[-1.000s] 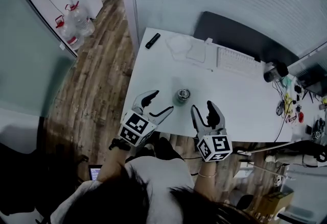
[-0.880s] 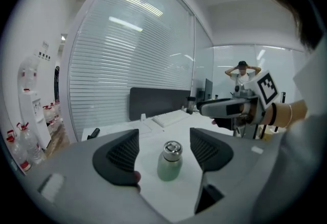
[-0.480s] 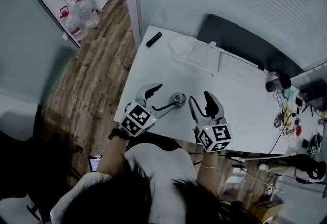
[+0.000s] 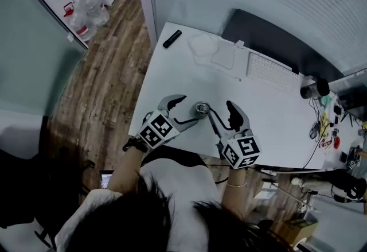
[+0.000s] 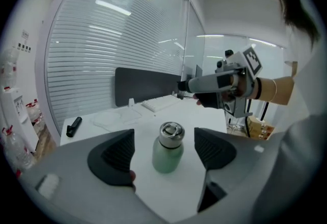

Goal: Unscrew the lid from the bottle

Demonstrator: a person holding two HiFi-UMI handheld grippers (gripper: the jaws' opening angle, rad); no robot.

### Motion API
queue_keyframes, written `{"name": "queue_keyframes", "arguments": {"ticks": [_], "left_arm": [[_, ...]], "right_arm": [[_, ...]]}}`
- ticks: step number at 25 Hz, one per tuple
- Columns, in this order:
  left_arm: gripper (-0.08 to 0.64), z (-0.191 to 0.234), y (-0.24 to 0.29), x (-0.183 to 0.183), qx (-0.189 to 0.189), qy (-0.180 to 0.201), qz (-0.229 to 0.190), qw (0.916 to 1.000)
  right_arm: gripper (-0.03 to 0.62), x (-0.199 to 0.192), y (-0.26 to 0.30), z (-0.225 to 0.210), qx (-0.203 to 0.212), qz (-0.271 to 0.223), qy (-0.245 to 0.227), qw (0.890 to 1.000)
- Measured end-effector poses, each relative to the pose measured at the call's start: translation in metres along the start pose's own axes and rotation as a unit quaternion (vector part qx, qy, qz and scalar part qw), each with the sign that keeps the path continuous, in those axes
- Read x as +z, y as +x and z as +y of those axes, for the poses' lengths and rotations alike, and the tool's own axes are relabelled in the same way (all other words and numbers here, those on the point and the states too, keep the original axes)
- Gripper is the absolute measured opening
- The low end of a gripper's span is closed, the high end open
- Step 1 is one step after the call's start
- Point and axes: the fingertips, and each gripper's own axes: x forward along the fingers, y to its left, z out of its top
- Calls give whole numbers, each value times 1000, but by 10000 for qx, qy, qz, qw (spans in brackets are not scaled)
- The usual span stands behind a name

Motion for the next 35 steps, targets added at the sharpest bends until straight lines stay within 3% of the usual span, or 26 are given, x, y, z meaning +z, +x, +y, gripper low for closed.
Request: {"name": "queue_keyframes", "arguments": {"ticks": [6,13,18,27,35], "left_arm": [[394,-11,18,-19,-581,157,80,9982],[393,-8,39,-43,-1002,-132,1,9949],[394,-11,53,-56,-1265,104,170,9918],[393,-15,73,-58,-1600,510,237,9855],[383,-13,77,-56,-1645,694,170,9838]], "right_arm": [[276,-20,12,9,465,350,-6,9983],[279,-53,29,13,835,663,191,9941],[278,-66,39,16,1043,709,124,9919],[276,-80,46,12,1339,682,-97,9886],[249,-88,48,15,1692,689,-186,9830]]}}
